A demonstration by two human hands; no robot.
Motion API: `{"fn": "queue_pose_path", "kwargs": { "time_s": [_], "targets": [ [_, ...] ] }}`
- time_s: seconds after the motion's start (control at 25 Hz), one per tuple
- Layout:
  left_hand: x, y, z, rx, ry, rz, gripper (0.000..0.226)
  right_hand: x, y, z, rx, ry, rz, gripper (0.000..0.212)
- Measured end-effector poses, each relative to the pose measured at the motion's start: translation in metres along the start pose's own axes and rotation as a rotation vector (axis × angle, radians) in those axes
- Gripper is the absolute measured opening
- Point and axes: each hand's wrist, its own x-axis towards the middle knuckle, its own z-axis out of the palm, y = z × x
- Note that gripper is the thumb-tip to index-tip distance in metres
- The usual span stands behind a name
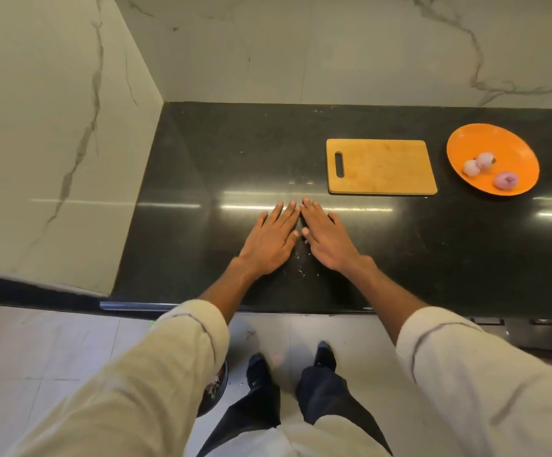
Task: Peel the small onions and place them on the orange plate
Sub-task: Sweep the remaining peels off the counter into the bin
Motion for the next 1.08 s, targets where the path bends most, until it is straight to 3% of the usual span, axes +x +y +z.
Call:
{"fn": "queue_pose_path", "kwargs": {
  "time_s": [0.2,0.32,0.4,0.48,0.56,0.76,0.84,0.92,1.08],
  "targets": [
    [-0.066,0.020,0.022,-0.005,-0.008,0.072,0.062,-0.069,-0.020,0.016,0.178,-0.012,-0.032,0.060],
    [-0.095,0.022,0.027,-0.281,0.025,0.092,0.061,-0.098,-0.022,0.017,0.312,0.008,-0.034,0.059],
    [-0.112,0.023,0.030,-0.411,0.168,-0.040,0.060,-0.107,-0.014,0.009,0.399,0.134,0.102,0.065],
    [-0.126,0.026,0.032,-0.323,0.358,-0.247,0.050,-0.108,-0.005,0.006,0.402,0.238,0.254,0.069],
    [-0.127,0.031,0.033,-0.267,0.427,-0.327,0.045,-0.105,-0.016,0.013,0.303,0.223,0.292,0.067],
    [-0.104,0.047,0.027,-0.225,0.329,-0.351,0.038,-0.110,-0.047,0.036,0.303,0.086,0.027,0.076],
    [-0.096,0.055,0.026,-0.223,0.318,-0.309,0.036,-0.106,-0.037,0.021,0.438,0.101,0.074,0.074],
    [-0.090,0.061,0.023,-0.291,0.322,-0.342,0.044,-0.098,-0.026,0.016,0.412,0.148,0.174,0.076],
    [-0.084,0.059,0.018,-0.311,0.263,-0.359,0.056,-0.097,-0.041,0.021,0.325,-0.052,-0.022,0.082]
  ]
}}
